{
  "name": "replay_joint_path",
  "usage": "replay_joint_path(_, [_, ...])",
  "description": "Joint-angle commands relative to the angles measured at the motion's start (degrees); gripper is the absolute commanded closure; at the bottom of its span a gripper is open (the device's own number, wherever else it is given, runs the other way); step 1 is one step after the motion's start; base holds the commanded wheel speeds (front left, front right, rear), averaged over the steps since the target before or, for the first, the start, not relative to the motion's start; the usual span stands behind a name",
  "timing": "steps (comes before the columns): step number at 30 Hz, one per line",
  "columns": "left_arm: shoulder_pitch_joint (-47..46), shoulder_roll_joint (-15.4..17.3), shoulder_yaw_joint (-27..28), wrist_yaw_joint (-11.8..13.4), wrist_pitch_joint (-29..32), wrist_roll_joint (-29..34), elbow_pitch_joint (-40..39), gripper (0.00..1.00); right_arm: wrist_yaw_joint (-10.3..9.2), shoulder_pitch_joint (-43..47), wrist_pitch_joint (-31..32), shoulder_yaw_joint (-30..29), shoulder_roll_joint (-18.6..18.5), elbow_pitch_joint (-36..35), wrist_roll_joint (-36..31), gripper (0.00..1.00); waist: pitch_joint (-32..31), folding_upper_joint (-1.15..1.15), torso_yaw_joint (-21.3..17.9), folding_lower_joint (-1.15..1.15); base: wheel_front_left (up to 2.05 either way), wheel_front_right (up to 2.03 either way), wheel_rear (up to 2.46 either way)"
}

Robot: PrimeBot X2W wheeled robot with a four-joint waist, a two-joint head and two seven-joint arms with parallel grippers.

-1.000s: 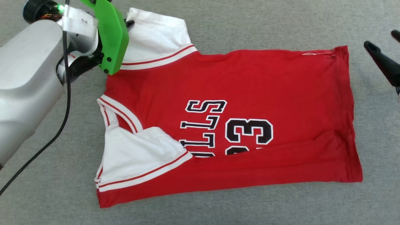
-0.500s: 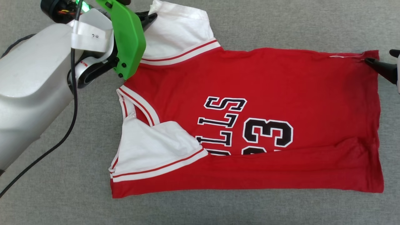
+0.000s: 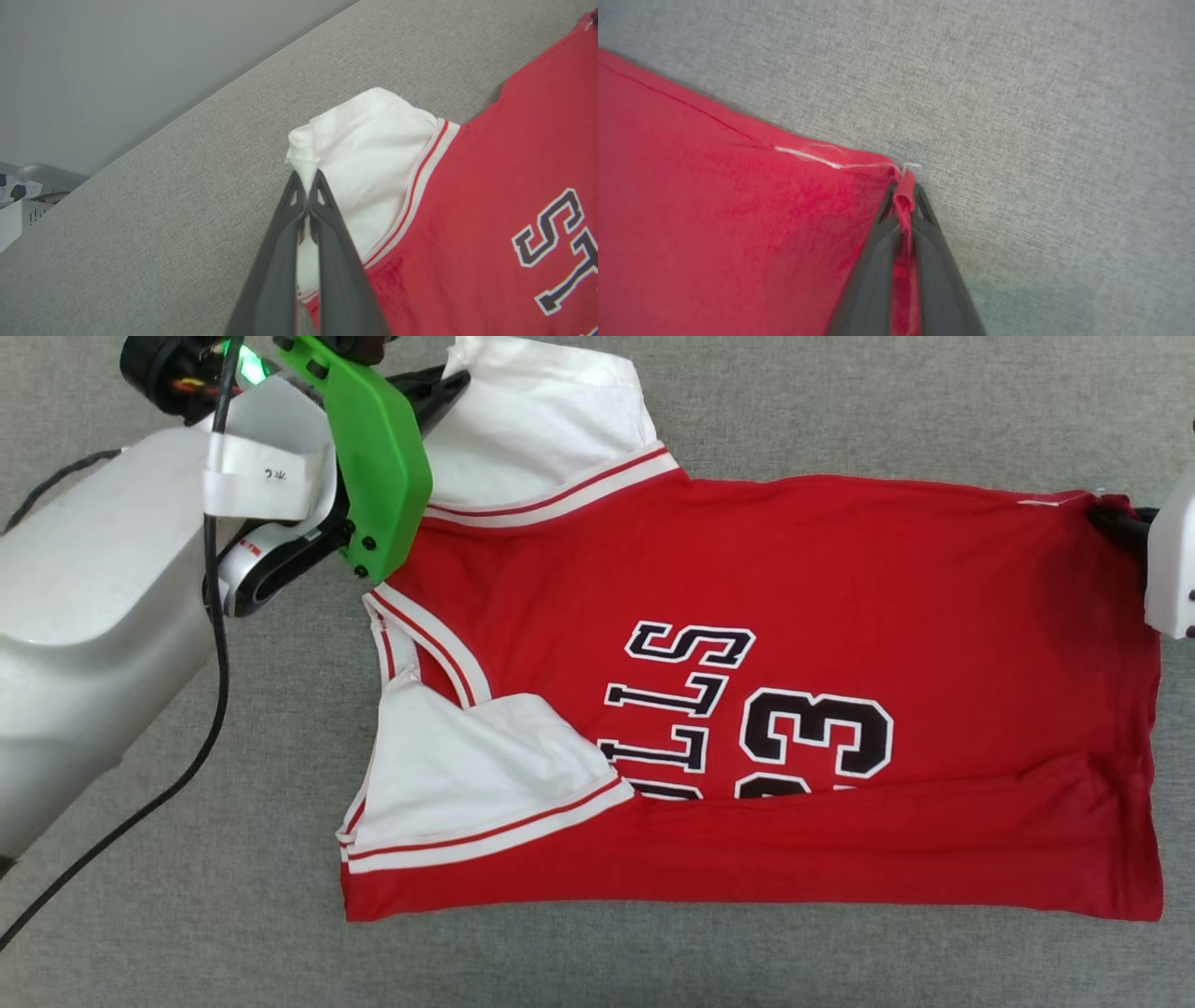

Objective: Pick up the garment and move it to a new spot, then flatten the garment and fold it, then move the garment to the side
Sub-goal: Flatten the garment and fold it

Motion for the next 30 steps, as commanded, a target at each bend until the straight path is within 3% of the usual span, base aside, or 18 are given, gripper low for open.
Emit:
replay_joint_path(1, [1.54,0.15,0.08,0.46,-0.7,-0.47,0.46,1.0,-0.04,1.6,-1.65,0.9,0.28,0.26,0.78,1.0,-1.78,0.0,-0.3,0.0,0.0,0.0,0.0])
replay_joint_path(6, [4.96,0.48,-0.19,0.4,-2.81,-1.62,1.25,1.0,-0.04,3.71,-7.88,2.58,-1.04,-2.1,2.14,1.0,-5.42,0.0,-0.78,0.0,0.0,0.0,0.0])
replay_joint_path(12, [10.54,3.28,-1.05,1.26,-5.03,-2.42,-0.17,1.0,-0.04,8.02,-14.77,4.82,-2.26,-4.21,3.27,1.0,-9.83,0.0,-1.48,0.0,0.0,0.0,0.0])
replay_joint_path(30, [30.41,8.57,-3.82,8.82,-9.93,-6.3,-10.36,1.0,-0.04,26.95,-27.37,5.22,-6.11,-9.65,6.88,1.0,-18.47,0.0,-0.74,0.0,0.0,0.0,0.0])
